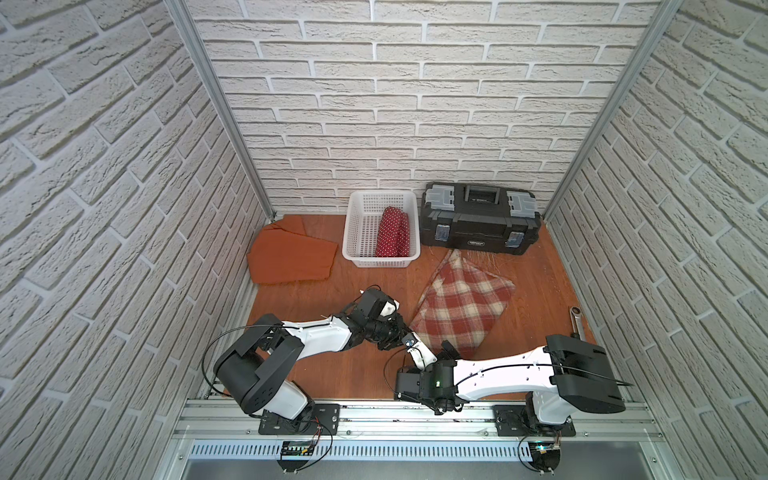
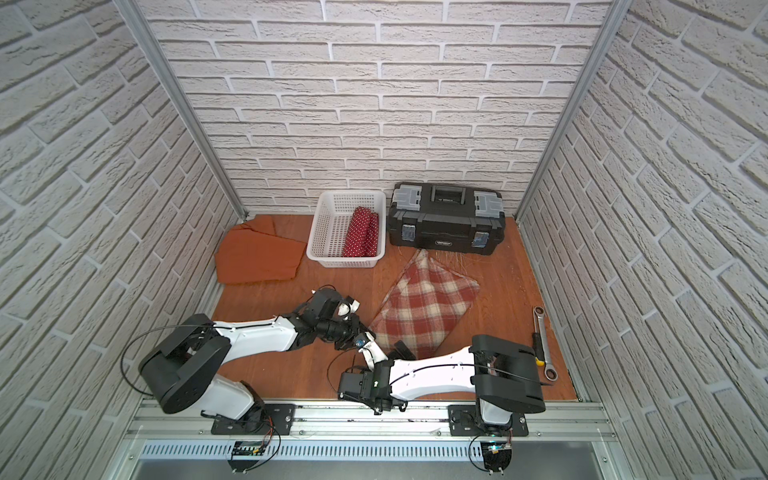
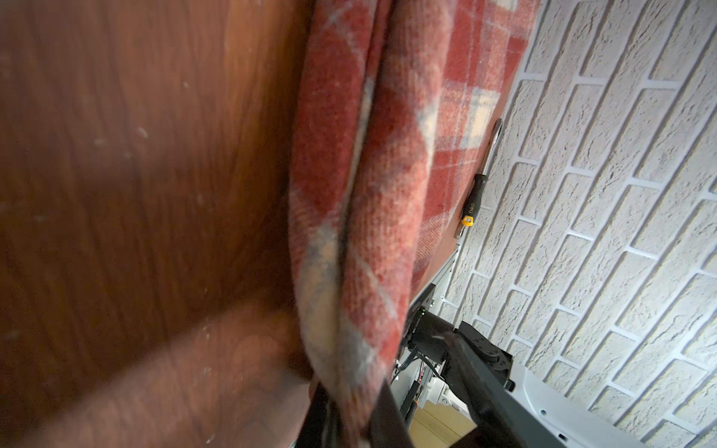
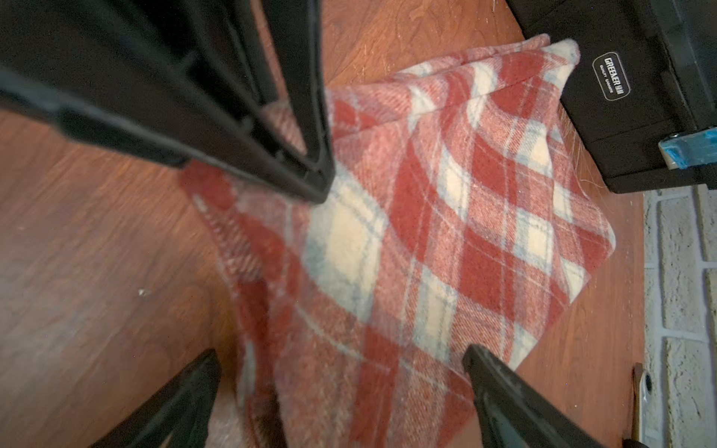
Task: Roll up the skirts
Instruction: Roll the skirt at the center of the board.
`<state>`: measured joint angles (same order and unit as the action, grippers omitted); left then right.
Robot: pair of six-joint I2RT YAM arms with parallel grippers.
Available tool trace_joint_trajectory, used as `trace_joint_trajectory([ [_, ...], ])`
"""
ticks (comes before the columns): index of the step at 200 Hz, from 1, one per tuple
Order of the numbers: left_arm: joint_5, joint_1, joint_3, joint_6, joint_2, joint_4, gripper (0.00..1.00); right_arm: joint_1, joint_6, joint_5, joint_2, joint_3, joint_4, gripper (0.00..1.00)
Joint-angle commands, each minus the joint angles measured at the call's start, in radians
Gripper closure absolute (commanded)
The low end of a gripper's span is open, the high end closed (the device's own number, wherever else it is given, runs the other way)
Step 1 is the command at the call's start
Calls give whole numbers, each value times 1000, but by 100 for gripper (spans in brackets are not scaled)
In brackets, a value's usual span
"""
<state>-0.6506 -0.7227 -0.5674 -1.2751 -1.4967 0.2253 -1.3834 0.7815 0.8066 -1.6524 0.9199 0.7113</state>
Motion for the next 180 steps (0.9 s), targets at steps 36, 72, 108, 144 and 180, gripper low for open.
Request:
trace_joint_trajectory([
  [36,17,14,32,-26,45,46,100,26,3,42,-73,-8,25,3],
  [72,20,24,32,-17,44,30,100,24,34,90,-92,-10,80,10],
  [108,23,26,32,-5,46,8,100,11,17,123,-91,17,112,14],
  [144,19,35,35,8,43,-8,100,-15,35,158,-157,69,187,17],
  [180,13,43,41,14,45,-12,100,-26,51,153,-198,91,220,30],
])
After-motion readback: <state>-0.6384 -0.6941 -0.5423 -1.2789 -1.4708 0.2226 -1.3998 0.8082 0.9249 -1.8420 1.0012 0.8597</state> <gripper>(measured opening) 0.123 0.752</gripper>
